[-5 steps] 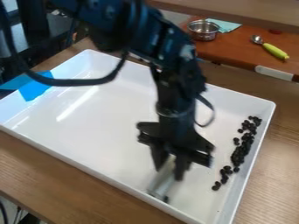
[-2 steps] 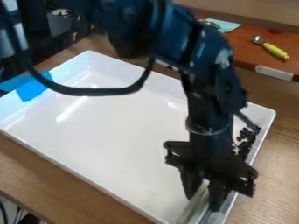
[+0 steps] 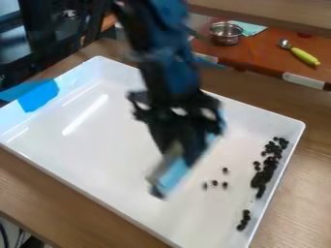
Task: Sweep into pile
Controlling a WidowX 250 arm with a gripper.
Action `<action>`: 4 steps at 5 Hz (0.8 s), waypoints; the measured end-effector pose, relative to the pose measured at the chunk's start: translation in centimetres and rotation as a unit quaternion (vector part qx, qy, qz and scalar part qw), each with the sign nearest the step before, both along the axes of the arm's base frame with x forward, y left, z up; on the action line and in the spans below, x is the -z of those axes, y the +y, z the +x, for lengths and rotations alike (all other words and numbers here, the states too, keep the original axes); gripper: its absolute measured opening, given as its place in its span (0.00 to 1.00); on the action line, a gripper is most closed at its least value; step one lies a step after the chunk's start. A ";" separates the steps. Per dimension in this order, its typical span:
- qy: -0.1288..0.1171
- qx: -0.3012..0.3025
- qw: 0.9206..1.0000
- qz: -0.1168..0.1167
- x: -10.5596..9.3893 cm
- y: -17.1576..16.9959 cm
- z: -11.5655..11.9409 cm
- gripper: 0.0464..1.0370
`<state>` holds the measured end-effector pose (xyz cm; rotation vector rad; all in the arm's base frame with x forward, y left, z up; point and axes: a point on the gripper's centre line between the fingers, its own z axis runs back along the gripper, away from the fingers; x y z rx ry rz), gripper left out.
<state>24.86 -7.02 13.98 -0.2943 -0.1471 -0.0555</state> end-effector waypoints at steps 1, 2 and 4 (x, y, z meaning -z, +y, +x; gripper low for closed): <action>0.006 0.000 1.000 0.003 -0.6 4.4 -0.1 0.33; 0.004 -0.015 0.999 0.028 0.2 9.1 1.9 0.33; -0.004 -0.039 0.996 0.075 4.6 18.3 3.8 0.33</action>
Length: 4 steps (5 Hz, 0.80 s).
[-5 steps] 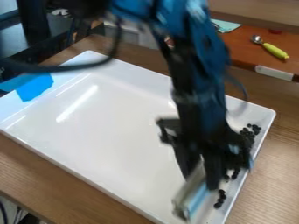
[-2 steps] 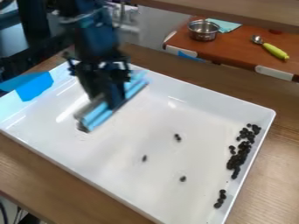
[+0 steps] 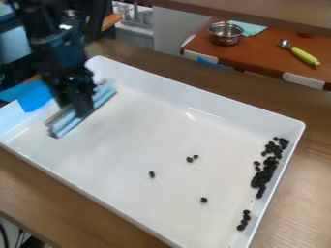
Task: Sweep into pile
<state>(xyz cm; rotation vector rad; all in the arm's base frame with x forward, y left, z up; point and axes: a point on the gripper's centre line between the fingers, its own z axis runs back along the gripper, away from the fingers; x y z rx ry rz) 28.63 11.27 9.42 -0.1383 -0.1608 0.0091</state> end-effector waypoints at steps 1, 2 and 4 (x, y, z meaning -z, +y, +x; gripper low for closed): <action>-0.015 0.011 1.000 0.023 0.9 0.7 0.1 0.33; 0.000 0.035 0.999 0.020 3.2 -2.3 -0.6 0.33; 0.001 0.034 0.999 0.025 3.5 -6.9 0.6 0.33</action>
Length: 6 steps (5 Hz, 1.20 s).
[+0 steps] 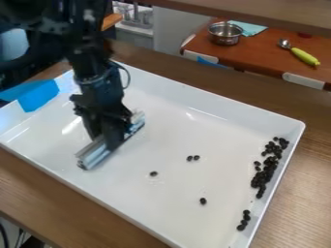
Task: Sweep into pile
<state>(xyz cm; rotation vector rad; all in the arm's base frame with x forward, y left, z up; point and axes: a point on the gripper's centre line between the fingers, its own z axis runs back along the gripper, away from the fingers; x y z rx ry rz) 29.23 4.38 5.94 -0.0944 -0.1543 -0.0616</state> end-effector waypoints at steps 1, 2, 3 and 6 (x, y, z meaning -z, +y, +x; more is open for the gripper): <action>0.000 0.007 1.000 0.011 0.1 -3.2 0.0 0.33; 0.005 0.014 1.000 0.008 0.1 -6.2 -0.1 0.33; 0.010 0.027 1.000 0.002 0.1 -9.9 -0.7 0.33; 0.000 0.076 0.997 -0.008 -0.4 -16.1 -1.8 0.33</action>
